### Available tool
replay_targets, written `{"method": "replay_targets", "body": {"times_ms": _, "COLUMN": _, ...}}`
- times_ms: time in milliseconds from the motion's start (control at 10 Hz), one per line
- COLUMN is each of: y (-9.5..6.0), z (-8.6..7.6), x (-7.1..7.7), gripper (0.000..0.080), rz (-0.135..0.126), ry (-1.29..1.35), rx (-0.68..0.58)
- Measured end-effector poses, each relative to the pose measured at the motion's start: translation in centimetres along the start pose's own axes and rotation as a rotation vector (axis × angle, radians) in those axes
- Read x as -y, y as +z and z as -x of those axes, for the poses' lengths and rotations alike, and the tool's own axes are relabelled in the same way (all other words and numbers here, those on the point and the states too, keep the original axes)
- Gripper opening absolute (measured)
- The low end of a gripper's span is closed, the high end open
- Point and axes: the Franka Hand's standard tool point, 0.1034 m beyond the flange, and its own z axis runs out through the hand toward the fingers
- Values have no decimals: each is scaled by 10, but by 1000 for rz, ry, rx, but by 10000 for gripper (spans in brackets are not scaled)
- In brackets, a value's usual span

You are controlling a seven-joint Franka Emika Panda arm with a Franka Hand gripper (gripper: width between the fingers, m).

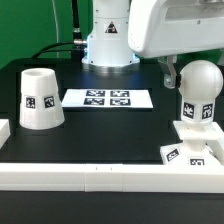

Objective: Assemble lamp

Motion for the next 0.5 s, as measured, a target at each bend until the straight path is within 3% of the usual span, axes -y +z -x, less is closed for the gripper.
{"method": "replay_targets", "body": {"times_ms": 100, "y": 0, "z": 0, "x": 0, "gripper": 571, "rz": 0, "ry": 0, "rx": 0}}
{"method": "replay_targets", "body": {"times_ms": 500, "y": 0, "z": 0, "x": 1, "gripper": 571, "rz": -4, "ry": 64, "rx": -1}}
